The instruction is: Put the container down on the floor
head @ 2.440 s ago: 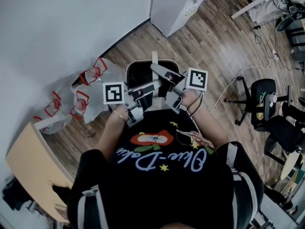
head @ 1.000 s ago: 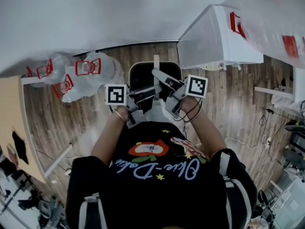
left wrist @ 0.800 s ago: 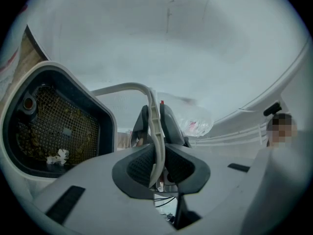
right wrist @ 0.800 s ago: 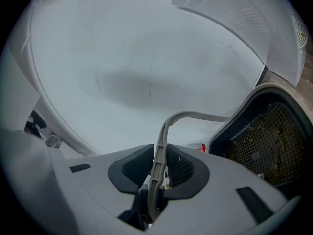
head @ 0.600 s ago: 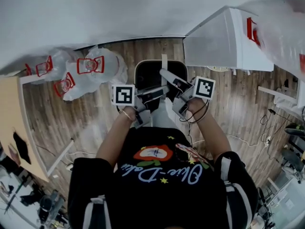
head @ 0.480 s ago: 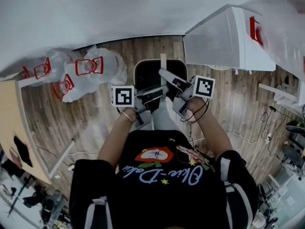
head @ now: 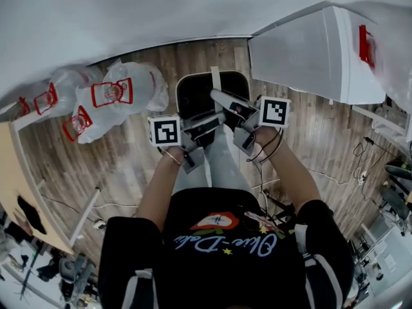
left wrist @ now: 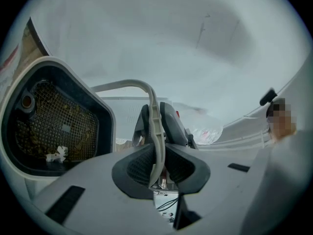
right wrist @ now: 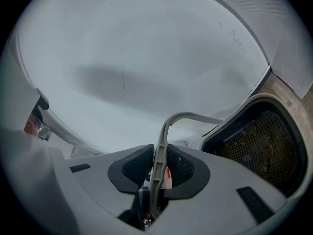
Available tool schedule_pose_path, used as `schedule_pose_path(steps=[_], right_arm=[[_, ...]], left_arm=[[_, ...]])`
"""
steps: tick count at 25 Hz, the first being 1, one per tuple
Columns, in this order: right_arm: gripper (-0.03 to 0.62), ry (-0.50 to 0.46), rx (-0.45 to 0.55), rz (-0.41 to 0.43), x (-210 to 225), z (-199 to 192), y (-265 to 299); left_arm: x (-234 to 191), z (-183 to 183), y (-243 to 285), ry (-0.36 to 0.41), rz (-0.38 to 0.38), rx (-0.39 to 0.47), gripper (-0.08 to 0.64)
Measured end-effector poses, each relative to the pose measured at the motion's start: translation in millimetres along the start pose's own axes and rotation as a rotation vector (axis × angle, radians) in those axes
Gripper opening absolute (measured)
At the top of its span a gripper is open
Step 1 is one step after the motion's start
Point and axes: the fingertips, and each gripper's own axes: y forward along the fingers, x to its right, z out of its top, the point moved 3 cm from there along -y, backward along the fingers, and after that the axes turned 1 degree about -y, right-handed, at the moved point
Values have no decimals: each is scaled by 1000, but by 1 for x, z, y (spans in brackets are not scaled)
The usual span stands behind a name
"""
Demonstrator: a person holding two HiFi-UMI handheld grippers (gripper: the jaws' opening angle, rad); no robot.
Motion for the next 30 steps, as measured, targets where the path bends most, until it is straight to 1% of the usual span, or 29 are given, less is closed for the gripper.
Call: schedule_pose_path(steps=[3,6,9,16,20,24,27,30], right_arm=[[77,-12,-13,-15,26,11,14],[77,-3,-13,-15,57,22,35],[77,-15,-21,-24,87,25,46],[77,-60,-54,-37,106,25,48],[77,-69,-80,-46,123,25,57],[77,-106,-101,-18,131,24,67],[77,-100,-118,-38,144,21,72],[77,-88,-127,-60,161,20,79]], left_arm=[[-24,18,5,5,0,5,51],[-57,38,9,-6,-8,16,51],[-90,48,13,-8,-9,20,51],[-110,47,21,0,-18,33,51],[-129,54,21,24,-4,37,51],[-142,58,19,49,2,34,51],[-157,60,17,53,16,31,51],[-169,67,17,50,11,39,51]])
